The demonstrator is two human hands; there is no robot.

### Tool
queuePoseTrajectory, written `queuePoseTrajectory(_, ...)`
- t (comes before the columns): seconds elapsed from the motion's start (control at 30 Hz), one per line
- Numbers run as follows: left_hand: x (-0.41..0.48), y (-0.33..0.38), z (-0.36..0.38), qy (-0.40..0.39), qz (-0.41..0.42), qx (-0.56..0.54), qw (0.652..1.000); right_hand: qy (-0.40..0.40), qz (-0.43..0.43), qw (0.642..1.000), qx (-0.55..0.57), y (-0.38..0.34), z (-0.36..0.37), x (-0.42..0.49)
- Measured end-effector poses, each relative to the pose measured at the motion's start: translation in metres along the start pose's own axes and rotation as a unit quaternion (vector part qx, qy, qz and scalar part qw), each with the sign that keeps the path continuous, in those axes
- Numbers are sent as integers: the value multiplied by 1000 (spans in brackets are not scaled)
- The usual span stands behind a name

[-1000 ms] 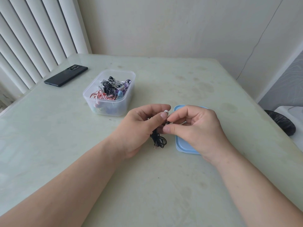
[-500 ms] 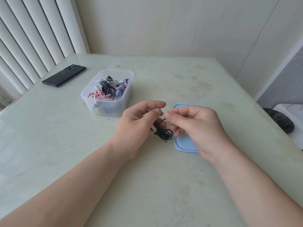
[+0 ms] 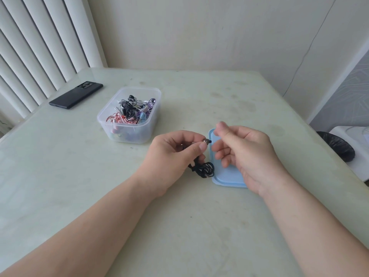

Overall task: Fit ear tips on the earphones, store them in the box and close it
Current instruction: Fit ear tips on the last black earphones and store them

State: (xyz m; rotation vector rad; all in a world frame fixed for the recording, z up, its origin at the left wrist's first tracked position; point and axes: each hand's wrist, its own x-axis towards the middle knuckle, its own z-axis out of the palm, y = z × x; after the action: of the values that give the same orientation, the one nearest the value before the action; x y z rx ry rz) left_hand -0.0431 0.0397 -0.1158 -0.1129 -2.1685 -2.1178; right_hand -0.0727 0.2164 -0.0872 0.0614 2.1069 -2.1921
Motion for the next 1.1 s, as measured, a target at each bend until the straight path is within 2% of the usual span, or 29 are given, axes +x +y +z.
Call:
queuePoseTrajectory(0.07, 3, -2, -1, 9, -12, -20, 1000, 80, -43, 994, -58, 0, -12, 9)
queuePoseTrajectory(0.17, 5, -3, -3, 24, -28, -69, 997, 171, -111, 965, -163, 2, -31, 24)
queuePoseTrajectory(0.27, 5, -2, -1, 21, -42, -102, 994, 143, -104, 938, -297, 5, -34, 38)
queuePoseTrajectory(0.37, 7, -2, -2, 16, -51, -114, 992, 114, -84, 880, -453, 6, -30, 54)
queuePoseTrajectory(0.47, 7, -2, -3, 15, -52, -120, 991, 93, -70, 839, -532, 0, -25, 61)
queuePoseTrajectory(0.53, 7, -2, -4, 15, -53, -126, 990, 85, -64, 828, -551, -2, -26, 62)
queuePoseTrajectory(0.6, 7, -1, -4, 15, -56, -137, 989, 92, -84, 845, -520, -2, -27, 58)
queuePoseTrajectory(0.63, 7, -1, -4, 14, -57, -142, 988, 97, -96, 870, -474, -4, -26, 53)
queuePoseTrajectory(0.73, 8, 0, -5, 12, -59, -149, 987, 59, -60, 977, -196, -10, -13, 28)
queuePoseTrajectory(0.77, 8, 0, -5, 12, -58, -150, 987, 33, -31, 994, -103, -9, -7, 20)
queuePoseTrajectory(0.83, 7, 1, -5, 12, -58, -154, 986, -1, -1, 1000, -8, -3, 0, 8)
queuePoseTrajectory(1.1, 7, -1, -5, -7, -46, -129, 991, -67, -38, 995, 58, 13, 5, 0)
